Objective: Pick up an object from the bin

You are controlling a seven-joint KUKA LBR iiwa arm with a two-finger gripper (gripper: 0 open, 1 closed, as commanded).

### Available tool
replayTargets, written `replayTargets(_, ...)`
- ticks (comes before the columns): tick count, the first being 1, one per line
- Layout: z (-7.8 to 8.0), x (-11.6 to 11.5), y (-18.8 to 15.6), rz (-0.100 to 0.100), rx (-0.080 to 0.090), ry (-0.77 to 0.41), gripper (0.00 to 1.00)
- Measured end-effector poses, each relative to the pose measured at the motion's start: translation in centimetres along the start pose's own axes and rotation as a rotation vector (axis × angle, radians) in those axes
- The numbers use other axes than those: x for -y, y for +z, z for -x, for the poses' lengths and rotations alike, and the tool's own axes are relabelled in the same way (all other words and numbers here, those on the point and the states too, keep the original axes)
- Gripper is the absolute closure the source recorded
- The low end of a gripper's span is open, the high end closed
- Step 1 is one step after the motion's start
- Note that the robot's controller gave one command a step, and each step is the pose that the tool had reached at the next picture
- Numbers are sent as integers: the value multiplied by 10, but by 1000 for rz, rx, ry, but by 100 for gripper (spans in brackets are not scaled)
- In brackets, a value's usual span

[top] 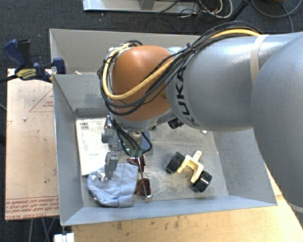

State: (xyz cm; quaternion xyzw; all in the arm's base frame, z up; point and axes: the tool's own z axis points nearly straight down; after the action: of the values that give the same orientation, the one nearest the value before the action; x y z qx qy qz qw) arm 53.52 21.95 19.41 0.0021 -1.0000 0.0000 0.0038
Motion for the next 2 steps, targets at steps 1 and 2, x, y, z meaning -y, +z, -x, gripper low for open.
replayTargets(1, 2, 1, -4, 1, 7, 3, 0)
replayTargets(2, -2, 10, 29, 6, 17, 20, 0)
